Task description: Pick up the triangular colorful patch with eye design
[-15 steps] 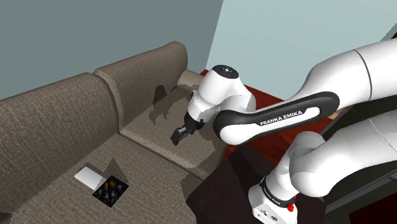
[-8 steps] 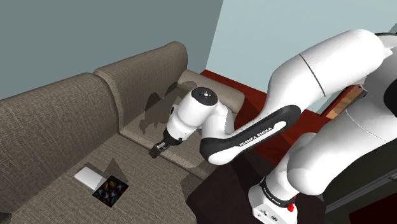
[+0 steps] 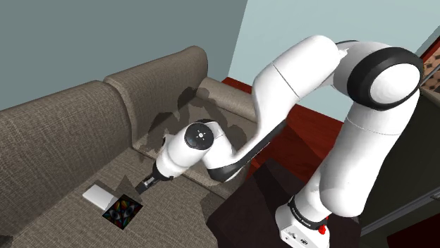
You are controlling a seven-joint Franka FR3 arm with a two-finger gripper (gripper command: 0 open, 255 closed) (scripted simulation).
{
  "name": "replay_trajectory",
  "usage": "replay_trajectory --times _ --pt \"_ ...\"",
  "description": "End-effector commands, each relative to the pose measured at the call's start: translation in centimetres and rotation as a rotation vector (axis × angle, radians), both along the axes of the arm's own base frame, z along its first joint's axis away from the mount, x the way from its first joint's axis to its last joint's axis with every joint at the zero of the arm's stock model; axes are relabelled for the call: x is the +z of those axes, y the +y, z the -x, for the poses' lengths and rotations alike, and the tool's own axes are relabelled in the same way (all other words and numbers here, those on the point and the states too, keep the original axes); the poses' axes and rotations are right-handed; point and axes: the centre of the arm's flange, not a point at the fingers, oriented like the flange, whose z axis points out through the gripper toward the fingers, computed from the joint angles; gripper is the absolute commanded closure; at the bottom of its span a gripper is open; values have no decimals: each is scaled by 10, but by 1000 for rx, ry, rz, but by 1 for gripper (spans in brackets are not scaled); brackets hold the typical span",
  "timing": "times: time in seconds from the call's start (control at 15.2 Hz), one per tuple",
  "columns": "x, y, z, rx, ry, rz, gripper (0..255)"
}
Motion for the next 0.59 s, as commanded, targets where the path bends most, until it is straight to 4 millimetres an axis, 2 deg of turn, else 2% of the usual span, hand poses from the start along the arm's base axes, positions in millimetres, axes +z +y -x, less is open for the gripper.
replay_trajectory --times 0.0,0.4,0.53 --pt "-16 20 -5 18 -32 -6 0" --pt "-54 82 -21 65 -112 -27 0" --pt "-63 87 -22 70 -119 -29 0"
